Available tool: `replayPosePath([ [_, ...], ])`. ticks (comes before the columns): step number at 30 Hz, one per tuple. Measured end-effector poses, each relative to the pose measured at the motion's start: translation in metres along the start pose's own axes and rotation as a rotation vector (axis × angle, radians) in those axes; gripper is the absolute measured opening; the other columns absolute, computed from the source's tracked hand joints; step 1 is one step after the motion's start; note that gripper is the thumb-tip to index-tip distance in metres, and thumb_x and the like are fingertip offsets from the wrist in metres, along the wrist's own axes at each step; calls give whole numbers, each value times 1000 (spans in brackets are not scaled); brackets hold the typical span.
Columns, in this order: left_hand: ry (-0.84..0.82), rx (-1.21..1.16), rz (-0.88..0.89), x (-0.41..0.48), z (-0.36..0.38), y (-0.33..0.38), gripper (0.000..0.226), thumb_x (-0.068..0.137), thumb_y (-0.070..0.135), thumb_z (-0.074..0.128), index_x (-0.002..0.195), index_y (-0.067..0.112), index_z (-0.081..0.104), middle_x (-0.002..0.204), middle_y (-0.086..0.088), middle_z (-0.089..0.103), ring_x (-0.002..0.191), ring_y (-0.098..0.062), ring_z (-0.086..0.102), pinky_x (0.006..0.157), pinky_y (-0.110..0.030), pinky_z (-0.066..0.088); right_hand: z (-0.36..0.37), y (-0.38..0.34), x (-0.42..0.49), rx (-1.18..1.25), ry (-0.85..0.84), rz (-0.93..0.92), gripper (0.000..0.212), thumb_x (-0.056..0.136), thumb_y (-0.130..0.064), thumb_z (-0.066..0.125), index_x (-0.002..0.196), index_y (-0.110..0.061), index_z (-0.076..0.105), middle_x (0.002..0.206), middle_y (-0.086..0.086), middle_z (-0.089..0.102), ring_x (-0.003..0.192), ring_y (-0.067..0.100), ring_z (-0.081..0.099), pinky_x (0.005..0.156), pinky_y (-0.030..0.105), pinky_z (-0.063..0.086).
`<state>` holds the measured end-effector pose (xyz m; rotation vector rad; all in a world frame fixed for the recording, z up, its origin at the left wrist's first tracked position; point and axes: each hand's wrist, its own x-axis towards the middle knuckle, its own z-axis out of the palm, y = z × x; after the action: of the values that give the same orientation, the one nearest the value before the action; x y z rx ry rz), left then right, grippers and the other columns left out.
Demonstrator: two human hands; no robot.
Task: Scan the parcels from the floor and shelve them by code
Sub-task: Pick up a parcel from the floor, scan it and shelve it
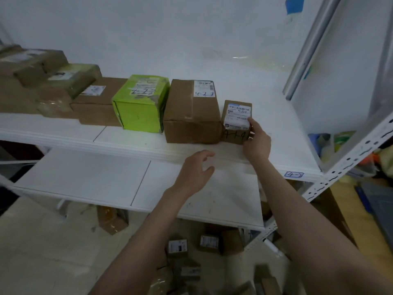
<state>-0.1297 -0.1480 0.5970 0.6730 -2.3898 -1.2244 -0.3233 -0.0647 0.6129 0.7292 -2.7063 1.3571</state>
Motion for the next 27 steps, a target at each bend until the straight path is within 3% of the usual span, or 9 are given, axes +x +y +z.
replayPosePath([
  [3, 21, -13, -14, -4, 0, -10, 39, 95, 12, 64, 133, 15, 58, 136, -1, 58, 121, -14, 55, 102, -29, 47, 4, 1, -1, 44, -52, -1, 77, 89, 1, 48, 156, -30, 27, 135, 11, 61, 120, 32, 58, 98, 39, 49],
  [6, 4, -11, -24, -9, 3, -20, 38, 96, 13, 64, 133, 16, 58, 135, 0, 58, 119, -14, 55, 101, -31, 48, 9, 3, -27, 106, 0, 73, 86, 87, 11, 44, 159, -25, 13, 151, 8, 46, 131, 28, 50, 99, 27, 40],
  [8, -35, 2, -47, -15, 10, -30, 38, 96, 14, 63, 133, 15, 57, 135, 1, 57, 117, -13, 55, 99, -29, 47, 13, 9, -53, 202, 132, 106, 81, 88, 11, 45, 157, -23, 22, 150, 5, 47, 130, 22, 51, 99, 22, 39],
  [11, -123, 46, -83, -28, 30, -50, 37, 97, 15, 63, 133, 14, 56, 135, -2, 57, 114, -14, 55, 96, -24, 44, 19, 32, -92, 237, 307, 76, 62, 89, 5, 51, 146, -17, 41, 136, 1, 55, 122, 16, 54, 102, 28, 46],
  [15, -325, 153, -183, -48, 70, -85, 42, 99, 18, 61, 139, 12, 51, 140, -6, 53, 118, -19, 53, 97, -24, 41, 19, 81, -138, 177, 416, 26, 45, 86, 2, 55, 129, -11, 52, 116, -3, 54, 106, 16, 56, 87, 30, 51],
  [20, -557, 264, -320, -73, 131, -119, 41, 99, 21, 57, 139, 12, 50, 140, -6, 51, 124, -22, 52, 99, -30, 43, 13, 164, -186, 36, 331, 137, 32, 85, 1, 57, 115, -10, 56, 105, 5, 58, 93, 21, 57, 75, 39, 52],
  [24, -623, 334, -369, -93, 177, -133, 18, 94, 20, 58, 105, 6, 63, 118, -17, 65, 102, -28, 62, 81, -33, 49, 5, 226, -222, -46, 178, 402, 31, 89, -1, 60, 116, -16, 55, 115, 2, 59, 103, 19, 57, 86, 41, 55],
  [27, -653, 343, -421, -114, 210, -140, 25, 94, 18, 57, 117, 7, 58, 117, -13, 61, 99, -24, 57, 74, -32, 44, -7, 270, -247, -84, 34, 509, 33, 91, -3, 62, 121, -16, 54, 121, 1, 58, 108, 18, 58, 91, 38, 54],
])
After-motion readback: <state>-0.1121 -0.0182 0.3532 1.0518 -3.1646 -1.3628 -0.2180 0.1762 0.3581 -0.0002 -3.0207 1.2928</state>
